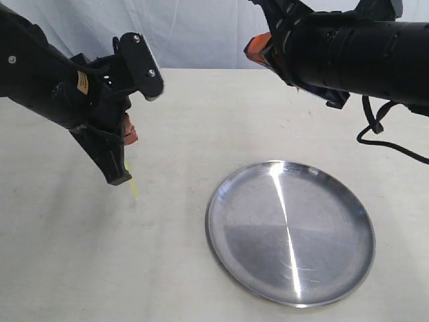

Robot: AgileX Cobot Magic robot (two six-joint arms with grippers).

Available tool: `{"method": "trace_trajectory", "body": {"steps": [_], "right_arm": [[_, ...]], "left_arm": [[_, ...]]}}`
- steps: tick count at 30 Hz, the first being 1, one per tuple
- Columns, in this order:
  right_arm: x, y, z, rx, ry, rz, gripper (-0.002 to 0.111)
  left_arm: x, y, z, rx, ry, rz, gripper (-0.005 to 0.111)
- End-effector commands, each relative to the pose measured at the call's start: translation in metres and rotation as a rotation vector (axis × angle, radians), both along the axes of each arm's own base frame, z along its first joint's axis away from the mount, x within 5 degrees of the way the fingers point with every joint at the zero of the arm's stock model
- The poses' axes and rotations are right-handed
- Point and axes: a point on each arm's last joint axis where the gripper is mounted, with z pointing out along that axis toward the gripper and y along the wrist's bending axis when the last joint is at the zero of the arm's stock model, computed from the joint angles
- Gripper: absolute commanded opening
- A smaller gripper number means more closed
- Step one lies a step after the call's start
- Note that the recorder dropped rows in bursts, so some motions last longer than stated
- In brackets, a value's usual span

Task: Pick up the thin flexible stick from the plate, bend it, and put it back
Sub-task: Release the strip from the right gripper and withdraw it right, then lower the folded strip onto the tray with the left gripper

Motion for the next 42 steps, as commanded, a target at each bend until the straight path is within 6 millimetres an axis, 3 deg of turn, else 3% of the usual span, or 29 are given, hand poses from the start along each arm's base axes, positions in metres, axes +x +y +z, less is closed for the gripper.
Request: {"method": "trace_trajectory", "body": {"steps": [1,13,18,27,34,37,42], "right_arm": [[0.003,-0.014,0.006,-0.095,-0.071,-0.032,-0.001],[0.018,-0.058,0.005,-0.237,-0.109,-0.089,-0.001],[0.018,-0.071,-0.001,-0.354,-0.099,0.021,-0.001],[0.003,-0.101,-0.024,-0.495,0.156,0.191,-0.001],[-0.011,-0.108,-0.037,-0.599,0.318,0.301,-0.001],[-0.016,-0.108,-0.040,-0.632,0.358,0.363,0.011],[-0.021,-0.107,-0.042,-0.645,0.388,0.420,0.043]], "left_arm": [[-0.003,0.000,0.007,-0.108,0.036,0.149,0.000],[-0.013,-0.010,0.014,-0.392,0.227,0.401,0.000],[-0.014,-0.016,0.017,-0.489,0.269,0.435,0.000],[-0.010,-0.023,0.023,-0.633,0.271,0.478,0.000],[-0.011,-0.035,0.026,-0.773,0.361,0.479,0.000],[-0.009,-0.041,0.019,-0.788,0.416,0.466,0.000],[-0.004,-0.048,0.008,-0.794,0.451,0.469,0.000]]}}
